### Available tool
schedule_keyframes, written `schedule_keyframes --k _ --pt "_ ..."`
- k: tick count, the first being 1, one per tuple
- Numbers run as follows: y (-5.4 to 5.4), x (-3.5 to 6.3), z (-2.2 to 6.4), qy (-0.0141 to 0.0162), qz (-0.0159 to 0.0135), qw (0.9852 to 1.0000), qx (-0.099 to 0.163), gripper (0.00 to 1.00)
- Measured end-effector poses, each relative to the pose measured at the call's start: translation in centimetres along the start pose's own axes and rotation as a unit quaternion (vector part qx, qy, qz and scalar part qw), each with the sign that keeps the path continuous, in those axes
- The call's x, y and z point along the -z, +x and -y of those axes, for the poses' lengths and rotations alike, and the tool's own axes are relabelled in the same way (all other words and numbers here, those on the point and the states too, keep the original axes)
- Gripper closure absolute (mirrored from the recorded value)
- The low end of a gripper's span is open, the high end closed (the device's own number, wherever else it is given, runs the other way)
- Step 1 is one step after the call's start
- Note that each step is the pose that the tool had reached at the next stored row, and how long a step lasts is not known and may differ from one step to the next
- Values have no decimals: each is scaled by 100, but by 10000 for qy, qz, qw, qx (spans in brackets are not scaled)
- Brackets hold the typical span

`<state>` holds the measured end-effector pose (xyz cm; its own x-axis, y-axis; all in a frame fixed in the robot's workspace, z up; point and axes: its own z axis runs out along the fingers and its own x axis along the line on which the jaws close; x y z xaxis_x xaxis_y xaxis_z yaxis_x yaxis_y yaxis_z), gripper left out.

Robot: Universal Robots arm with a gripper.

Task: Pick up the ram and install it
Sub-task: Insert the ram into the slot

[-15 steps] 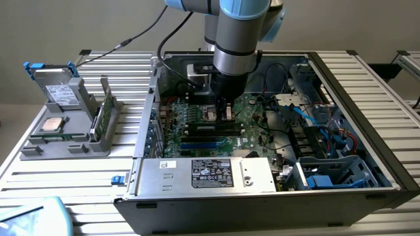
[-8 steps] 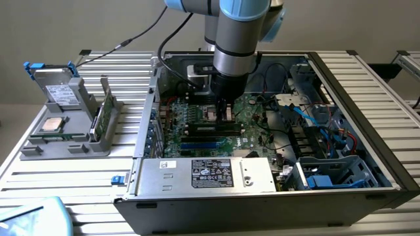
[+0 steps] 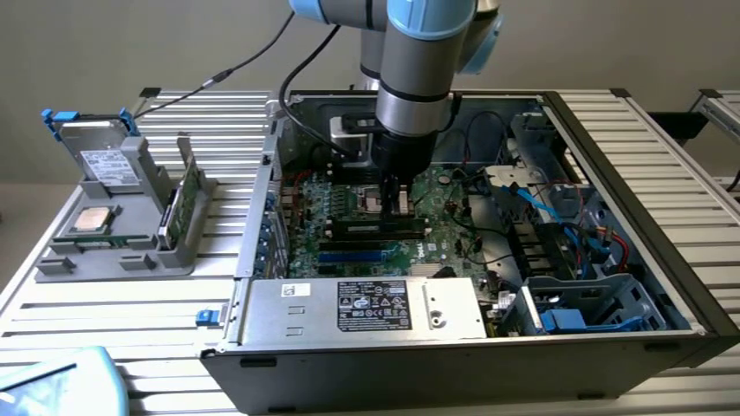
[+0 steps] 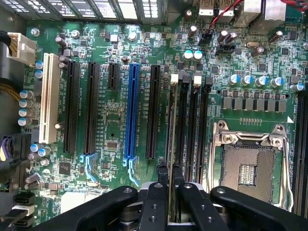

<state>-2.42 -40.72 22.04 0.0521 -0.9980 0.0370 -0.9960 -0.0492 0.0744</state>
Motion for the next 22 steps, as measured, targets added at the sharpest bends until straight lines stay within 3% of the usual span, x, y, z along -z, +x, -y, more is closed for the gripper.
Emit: schedule_keyframes --k 9,19,22 --pt "1 0 10 -48 3 10000 0 86" --pt "1 -7 21 -55 3 10000 0 86" --pt "1 -7 31 -89 4 10000 2 86"
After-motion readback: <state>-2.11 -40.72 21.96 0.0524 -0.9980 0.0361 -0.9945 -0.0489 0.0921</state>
